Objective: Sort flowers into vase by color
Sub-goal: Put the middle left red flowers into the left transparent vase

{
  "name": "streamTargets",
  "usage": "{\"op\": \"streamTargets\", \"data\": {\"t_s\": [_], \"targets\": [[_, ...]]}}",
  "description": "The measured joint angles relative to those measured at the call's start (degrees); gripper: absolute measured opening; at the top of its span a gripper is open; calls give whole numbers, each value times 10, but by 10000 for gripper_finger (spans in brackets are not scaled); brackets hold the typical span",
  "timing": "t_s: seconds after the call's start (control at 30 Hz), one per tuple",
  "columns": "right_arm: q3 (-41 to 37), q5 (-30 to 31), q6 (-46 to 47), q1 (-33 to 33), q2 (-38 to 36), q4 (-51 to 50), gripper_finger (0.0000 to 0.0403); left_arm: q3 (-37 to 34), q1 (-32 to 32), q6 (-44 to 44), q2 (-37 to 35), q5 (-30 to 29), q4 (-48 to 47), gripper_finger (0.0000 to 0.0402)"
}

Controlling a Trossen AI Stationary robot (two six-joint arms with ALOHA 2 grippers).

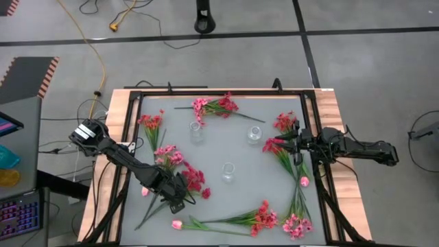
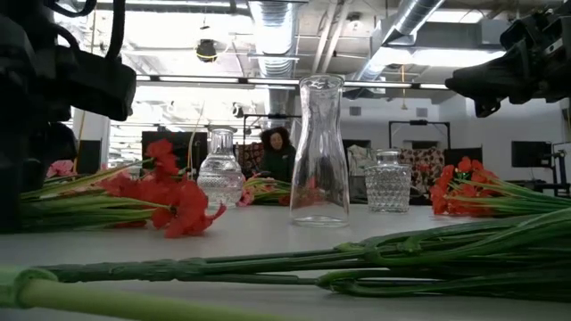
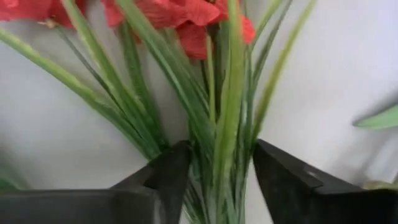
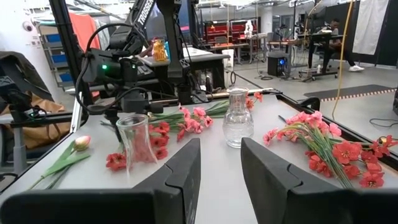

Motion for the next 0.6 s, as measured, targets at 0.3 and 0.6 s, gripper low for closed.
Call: {"op": "streamTargets", "data": {"t_s": [0.3,0.6], "targets": [[0,0,0,0,0,0,141,-1,1,-13,1,-27,0,24],[0,0,0,0,0,59,141,-2,5,-1,-14,-43,4,4]]}}
